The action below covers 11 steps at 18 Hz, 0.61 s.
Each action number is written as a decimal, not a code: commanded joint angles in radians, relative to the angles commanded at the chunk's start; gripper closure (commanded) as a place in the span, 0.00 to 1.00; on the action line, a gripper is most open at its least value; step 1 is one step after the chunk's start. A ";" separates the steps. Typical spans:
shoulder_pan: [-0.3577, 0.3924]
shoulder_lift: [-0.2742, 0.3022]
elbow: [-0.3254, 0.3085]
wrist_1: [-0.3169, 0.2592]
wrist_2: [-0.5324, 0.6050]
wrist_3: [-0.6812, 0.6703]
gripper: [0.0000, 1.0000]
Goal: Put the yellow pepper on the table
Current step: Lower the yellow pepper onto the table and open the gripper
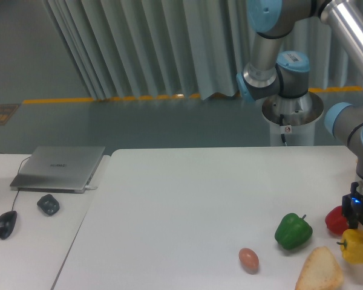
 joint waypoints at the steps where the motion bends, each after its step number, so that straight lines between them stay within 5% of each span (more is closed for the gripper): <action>1: 0.000 0.002 0.000 0.000 0.000 0.000 0.42; 4: 0.000 0.003 0.000 0.002 0.000 0.002 0.28; 6: 0.000 -0.002 0.000 0.002 0.002 0.009 0.01; 11: -0.002 0.008 -0.003 0.002 0.003 0.008 0.00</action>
